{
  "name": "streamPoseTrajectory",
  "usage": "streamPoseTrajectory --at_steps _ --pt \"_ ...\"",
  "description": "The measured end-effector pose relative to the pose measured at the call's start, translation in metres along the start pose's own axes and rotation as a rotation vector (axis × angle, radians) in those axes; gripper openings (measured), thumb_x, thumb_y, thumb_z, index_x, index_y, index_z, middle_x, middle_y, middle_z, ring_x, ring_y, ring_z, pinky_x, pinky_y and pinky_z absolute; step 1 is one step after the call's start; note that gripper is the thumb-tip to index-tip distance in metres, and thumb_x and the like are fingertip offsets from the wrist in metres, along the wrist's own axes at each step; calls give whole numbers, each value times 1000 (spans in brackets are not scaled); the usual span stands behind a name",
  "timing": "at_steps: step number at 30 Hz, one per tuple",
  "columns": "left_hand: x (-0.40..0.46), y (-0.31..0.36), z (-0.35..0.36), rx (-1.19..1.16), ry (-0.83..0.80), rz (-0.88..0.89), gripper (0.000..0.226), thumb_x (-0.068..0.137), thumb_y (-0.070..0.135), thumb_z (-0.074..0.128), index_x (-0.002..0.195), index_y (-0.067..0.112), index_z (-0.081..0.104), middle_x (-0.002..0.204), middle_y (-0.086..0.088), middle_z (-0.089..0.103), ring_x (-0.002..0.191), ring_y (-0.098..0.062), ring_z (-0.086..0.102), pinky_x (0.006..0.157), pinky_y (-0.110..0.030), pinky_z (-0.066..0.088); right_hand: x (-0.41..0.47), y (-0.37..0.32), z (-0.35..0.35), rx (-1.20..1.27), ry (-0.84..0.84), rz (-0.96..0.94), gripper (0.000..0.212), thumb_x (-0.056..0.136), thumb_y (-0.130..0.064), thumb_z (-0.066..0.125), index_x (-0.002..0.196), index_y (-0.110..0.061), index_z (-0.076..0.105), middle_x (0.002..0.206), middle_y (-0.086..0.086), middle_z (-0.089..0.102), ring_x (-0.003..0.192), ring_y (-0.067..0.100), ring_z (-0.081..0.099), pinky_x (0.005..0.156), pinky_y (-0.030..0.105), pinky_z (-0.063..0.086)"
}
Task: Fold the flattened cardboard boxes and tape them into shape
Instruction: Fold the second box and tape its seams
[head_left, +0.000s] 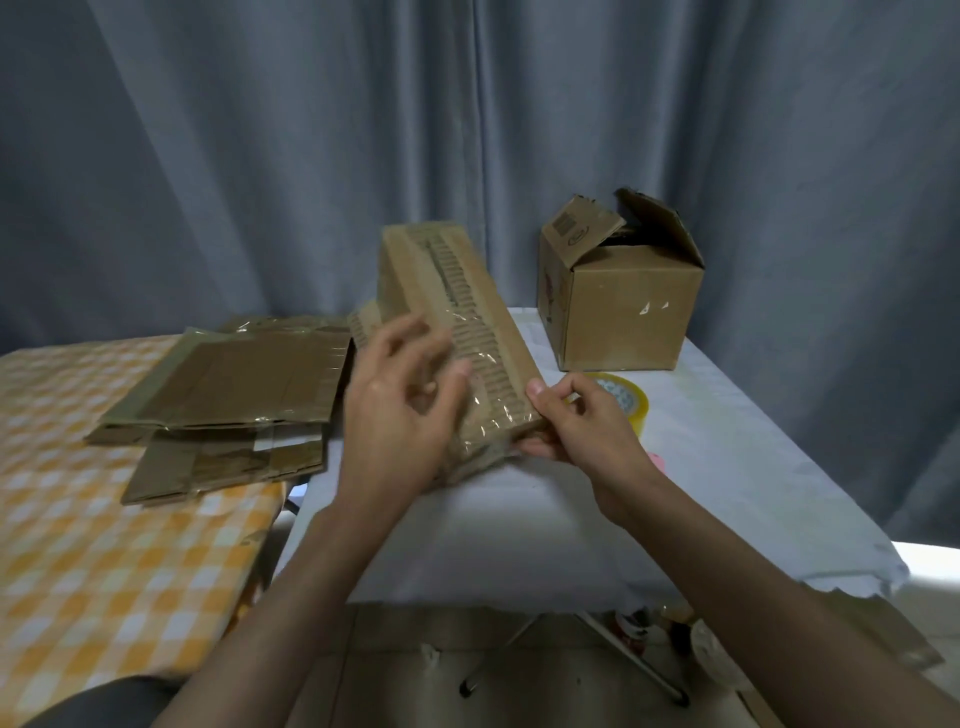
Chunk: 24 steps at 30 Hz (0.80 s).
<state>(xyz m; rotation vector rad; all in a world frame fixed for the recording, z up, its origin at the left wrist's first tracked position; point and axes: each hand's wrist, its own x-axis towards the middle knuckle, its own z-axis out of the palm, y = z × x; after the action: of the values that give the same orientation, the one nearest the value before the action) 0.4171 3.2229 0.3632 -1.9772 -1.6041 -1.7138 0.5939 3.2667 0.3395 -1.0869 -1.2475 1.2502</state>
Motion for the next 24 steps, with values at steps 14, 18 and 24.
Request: streamPoseTrajectory --at_steps 14,18,24 --pt "42 -29 -64 -223 253 -591 70 64 96 42 83 29 50 85 11 59 88 -13 60 97 -47 49 -1 -12 -19 -400 122 -436 20 88 -18 73 96 -25 57 118 0 57 105 12 61 90 30 52" --pt "40 -32 -67 -444 134 -621 83 69 87 52 98 10 52 92 -15 57 89 -15 57 92 -43 51 15 -1 -22 -501 117 -340 21 85 -22 69 100 -29 55 113 -9 60 105 14 53 81 30 44" --pt "24 -42 -65 -346 -82 -521 98 51 32 89 135 17 41 104 2 61 80 5 65 65 -10 51 33 14 -14 -509 -135 -20 30 96 -15 56 122 -25 65 118 -3 67 108 15 64 99 38 52"
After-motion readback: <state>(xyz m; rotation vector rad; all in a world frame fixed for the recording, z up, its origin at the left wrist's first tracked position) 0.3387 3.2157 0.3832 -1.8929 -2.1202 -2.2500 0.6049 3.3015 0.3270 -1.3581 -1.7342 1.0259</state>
